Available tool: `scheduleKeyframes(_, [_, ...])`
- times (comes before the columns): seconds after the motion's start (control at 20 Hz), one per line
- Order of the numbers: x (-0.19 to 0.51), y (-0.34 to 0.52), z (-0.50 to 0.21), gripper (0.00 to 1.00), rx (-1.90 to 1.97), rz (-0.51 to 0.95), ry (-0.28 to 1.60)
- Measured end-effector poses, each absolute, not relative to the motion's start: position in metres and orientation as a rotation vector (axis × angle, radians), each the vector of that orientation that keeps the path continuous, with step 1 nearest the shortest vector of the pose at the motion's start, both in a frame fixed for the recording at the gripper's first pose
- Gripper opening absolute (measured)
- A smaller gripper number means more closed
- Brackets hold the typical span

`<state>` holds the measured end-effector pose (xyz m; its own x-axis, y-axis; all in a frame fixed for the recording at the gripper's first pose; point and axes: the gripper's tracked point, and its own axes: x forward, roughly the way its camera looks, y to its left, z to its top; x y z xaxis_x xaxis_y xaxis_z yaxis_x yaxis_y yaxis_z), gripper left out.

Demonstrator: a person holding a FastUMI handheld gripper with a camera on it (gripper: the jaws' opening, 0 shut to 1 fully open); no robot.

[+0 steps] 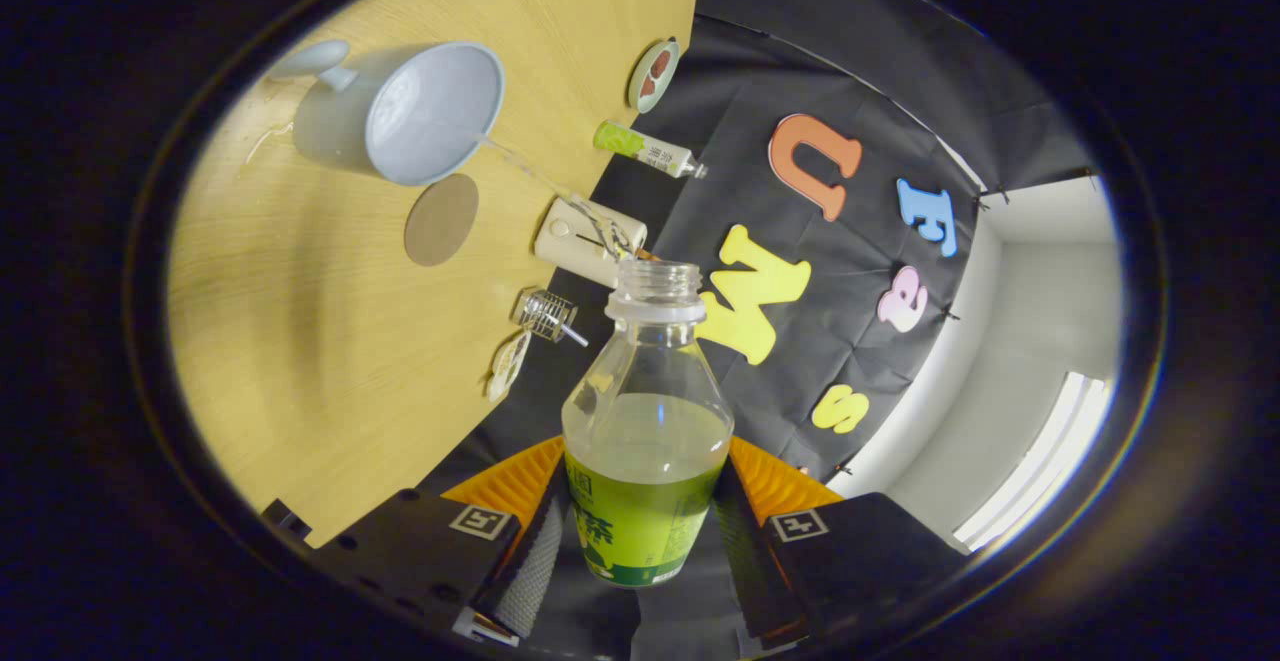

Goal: Take the bottle from table, then pour the juice into the cup, finally place the bottle on the coaster

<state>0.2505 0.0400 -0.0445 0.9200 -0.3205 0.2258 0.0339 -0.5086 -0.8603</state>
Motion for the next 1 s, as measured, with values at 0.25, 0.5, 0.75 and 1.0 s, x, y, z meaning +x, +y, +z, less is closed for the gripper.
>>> scheduleKeyframes(0.25, [0.246, 0.047, -0.044, 0.79, -2.108, -0.434, 0.193])
scheduleKeyframes(0.5, [0.246, 0.049, -0.038, 0.79, -2.146, -0.456, 0.198])
scheduleKeyframes(0.75, [0.242, 0.054, -0.032, 0.79, -2.214, -0.479, 0.195])
scheduleKeyframes(1.0, [0.241, 0.054, -0.033, 0.79, -2.258, -0.479, 0.197])
